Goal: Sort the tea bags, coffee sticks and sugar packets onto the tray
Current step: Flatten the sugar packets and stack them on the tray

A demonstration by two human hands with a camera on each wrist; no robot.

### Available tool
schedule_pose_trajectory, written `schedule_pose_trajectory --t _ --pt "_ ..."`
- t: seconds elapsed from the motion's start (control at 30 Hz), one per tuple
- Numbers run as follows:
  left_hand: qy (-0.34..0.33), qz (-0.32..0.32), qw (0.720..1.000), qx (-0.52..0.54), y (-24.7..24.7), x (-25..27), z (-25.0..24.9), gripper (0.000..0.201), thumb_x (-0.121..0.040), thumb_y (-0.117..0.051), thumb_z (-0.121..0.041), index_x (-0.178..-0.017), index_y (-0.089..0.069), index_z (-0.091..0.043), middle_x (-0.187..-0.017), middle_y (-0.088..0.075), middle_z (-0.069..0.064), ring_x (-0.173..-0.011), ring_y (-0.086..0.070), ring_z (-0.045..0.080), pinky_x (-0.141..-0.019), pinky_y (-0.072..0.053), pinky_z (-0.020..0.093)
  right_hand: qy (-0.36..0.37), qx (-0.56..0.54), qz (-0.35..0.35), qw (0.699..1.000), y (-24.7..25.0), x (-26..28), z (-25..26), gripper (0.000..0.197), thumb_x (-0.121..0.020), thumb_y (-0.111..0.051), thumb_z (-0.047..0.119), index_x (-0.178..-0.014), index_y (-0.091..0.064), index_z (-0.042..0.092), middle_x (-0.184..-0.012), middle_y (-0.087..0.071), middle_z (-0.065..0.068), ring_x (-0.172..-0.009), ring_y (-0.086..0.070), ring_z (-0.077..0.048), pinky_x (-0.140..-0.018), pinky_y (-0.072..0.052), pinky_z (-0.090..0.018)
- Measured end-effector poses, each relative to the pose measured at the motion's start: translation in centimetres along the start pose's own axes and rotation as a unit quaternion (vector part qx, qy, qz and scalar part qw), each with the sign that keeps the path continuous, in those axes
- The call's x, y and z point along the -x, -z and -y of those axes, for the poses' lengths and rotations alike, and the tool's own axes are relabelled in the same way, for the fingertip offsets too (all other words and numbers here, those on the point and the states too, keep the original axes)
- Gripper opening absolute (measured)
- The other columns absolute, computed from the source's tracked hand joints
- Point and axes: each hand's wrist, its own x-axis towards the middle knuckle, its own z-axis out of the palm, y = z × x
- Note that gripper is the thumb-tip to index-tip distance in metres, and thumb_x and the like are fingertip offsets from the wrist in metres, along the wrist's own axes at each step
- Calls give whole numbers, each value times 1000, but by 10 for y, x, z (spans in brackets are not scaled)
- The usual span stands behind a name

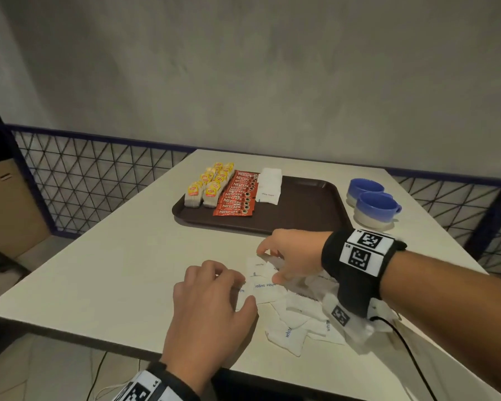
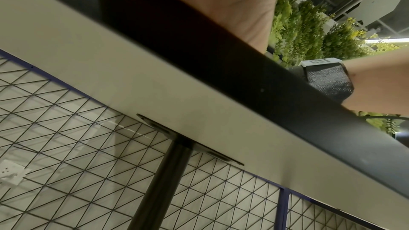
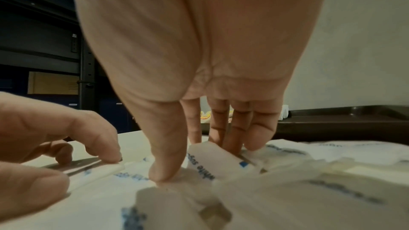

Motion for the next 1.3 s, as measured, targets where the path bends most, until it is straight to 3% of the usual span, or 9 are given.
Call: schedule_pose_trajectory --t 0.1,0.3,0.53,0.67,0.8,0.9,1.1,1.2,1.3 --pt "1 -9 1000 2 -1 0 0 33 -92 -52 -60 -116 -65 -43 -113 -42 -25 -109 -29 2 -94 -28 28 1 18 8 1000 3 -2 3 60 -92 -73 37 -146 -50 22 -132 -58 0 -102 -57 -19 -97 -54 -37" --pt "3 -5 1000 10 0 -1 0 31 -93 -52 -59 -116 -64 -42 -115 -44 -24 -115 -33 3 -99 -31 28 -25 3 -4 1000 6 0 9 50 -88 -79 32 -133 -62 16 -124 -65 -2 -107 -63 -23 -92 -54 -32" --pt "1 -10 1000 19 -2 0 1 29 -93 -54 -58 -113 -66 -41 -114 -46 -23 -114 -34 4 -100 -34 28 -32 -11 -32 999 1 1 11 34 -87 -80 26 -118 -68 20 -111 -68 0 -94 -63 -20 -88 -58 -35" --pt "0 -11 1000 21 -2 -1 1 30 -93 -54 -57 -114 -66 -40 -115 -47 -22 -115 -36 4 -101 -35 30 -34 -21 -37 999 -2 3 12 49 -88 -79 24 -133 -60 23 -125 -62 -1 -103 -62 -23 -94 -57 -40" --pt "0 -14 1000 22 -2 -1 2 30 -92 -55 -56 -113 -67 -39 -114 -49 -21 -115 -38 6 -102 -37 32 -30 -22 -31 999 -3 2 14 48 -91 -75 21 -136 -59 21 -129 -60 -2 -101 -60 -22 -94 -56 -36" --pt "-1 -14 1000 23 -2 -2 2 29 -91 -56 -55 -112 -68 -38 -114 -50 -20 -115 -39 7 -102 -37 33 -39 -50 -38 997 -3 1 12 43 -88 -79 22 -127 -60 23 -120 -60 0 -99 -61 -21 -93 -57 -38" --pt "-1 -8 1000 21 -1 -3 2 30 -92 -55 -55 -113 -67 -38 -116 -50 -20 -116 -40 7 -102 -36 32 -54 -66 -62 994 -3 3 7 32 -81 -85 25 -89 -55 25 -90 -58 5 -76 -55 -15 -82 -58 -39" --pt "-1 -3 1000 19 0 -3 2 31 -92 -55 -55 -115 -67 -38 -118 -51 -19 -117 -41 7 -102 -36 32 -49 -59 -65 995 -3 5 11 32 -81 -84 22 -86 -53 23 -86 -58 4 -71 -52 -15 -80 -57 -37" --pt "-5 2 999 40 -1 -4 3 36 -92 -57 -56 -122 -64 -37 -122 -53 -19 -119 -42 7 -104 -38 33 -40 -60 -69 995 3 11 15 33 -81 -85 22 -97 -56 23 -92 -58 5 -78 -56 -15 -84 -57 -36"
